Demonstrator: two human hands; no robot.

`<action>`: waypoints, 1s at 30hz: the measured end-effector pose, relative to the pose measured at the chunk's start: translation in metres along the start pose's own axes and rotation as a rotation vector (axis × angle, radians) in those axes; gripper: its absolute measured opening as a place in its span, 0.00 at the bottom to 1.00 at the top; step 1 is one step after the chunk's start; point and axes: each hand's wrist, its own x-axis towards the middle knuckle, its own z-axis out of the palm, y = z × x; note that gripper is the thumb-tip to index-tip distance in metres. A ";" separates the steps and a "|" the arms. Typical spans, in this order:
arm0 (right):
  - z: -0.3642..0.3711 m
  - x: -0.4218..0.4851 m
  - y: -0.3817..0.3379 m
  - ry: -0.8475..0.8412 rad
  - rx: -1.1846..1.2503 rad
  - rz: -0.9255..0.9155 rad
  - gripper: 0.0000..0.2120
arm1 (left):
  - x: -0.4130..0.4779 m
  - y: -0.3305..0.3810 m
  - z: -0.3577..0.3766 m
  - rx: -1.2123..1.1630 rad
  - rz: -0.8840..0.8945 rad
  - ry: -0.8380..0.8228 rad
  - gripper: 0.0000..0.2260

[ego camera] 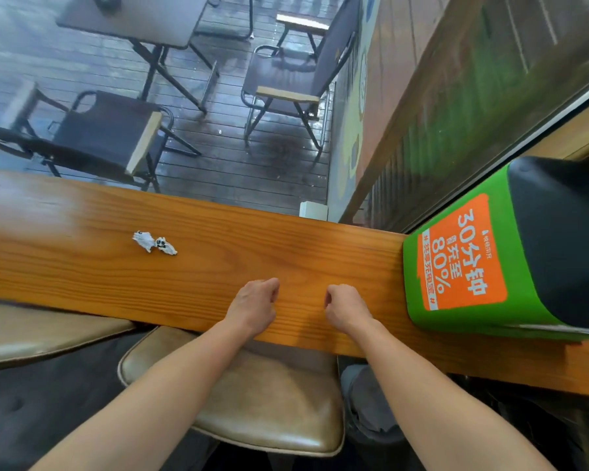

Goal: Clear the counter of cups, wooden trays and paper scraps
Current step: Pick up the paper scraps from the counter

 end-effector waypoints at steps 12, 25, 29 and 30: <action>-0.006 -0.012 -0.117 -0.176 -0.001 -0.155 0.11 | -0.061 -0.076 -0.090 -0.164 -0.276 0.073 0.09; 0.019 -0.038 -0.264 -0.219 0.270 -0.188 0.05 | -0.085 -0.170 -0.163 -0.102 -0.273 0.073 0.03; 0.025 -0.039 -0.278 -0.167 0.323 -0.173 0.06 | -0.082 -0.186 -0.179 -0.072 -0.270 0.085 0.04; 0.027 -0.040 -0.280 -0.161 0.318 -0.173 0.06 | -0.081 -0.190 -0.181 -0.059 -0.274 0.091 0.04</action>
